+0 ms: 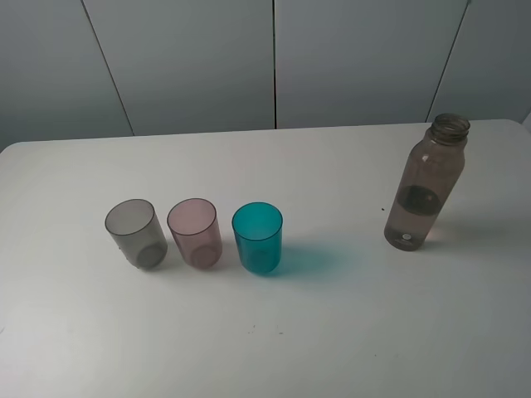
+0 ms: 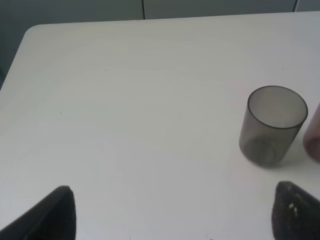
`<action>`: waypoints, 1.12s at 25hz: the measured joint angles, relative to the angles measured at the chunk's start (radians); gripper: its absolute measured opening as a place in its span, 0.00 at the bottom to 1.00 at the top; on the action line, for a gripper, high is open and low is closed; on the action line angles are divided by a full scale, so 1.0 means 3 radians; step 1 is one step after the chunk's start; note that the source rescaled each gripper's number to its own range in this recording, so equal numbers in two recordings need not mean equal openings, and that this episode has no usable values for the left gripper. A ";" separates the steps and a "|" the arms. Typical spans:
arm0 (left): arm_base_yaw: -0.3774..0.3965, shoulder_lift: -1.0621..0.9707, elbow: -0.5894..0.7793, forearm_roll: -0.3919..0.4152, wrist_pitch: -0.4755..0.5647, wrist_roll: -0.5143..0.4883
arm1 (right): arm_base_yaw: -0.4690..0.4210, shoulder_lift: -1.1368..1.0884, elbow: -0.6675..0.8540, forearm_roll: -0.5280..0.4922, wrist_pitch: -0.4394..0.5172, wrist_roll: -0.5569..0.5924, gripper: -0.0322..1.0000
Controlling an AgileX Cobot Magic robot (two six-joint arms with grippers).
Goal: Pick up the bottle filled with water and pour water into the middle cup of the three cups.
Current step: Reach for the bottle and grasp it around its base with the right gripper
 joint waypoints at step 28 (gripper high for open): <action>0.0000 0.0000 0.0000 0.0000 0.0000 0.0000 | 0.0000 0.1492 0.0799 0.0733 -0.1664 -0.0683 1.00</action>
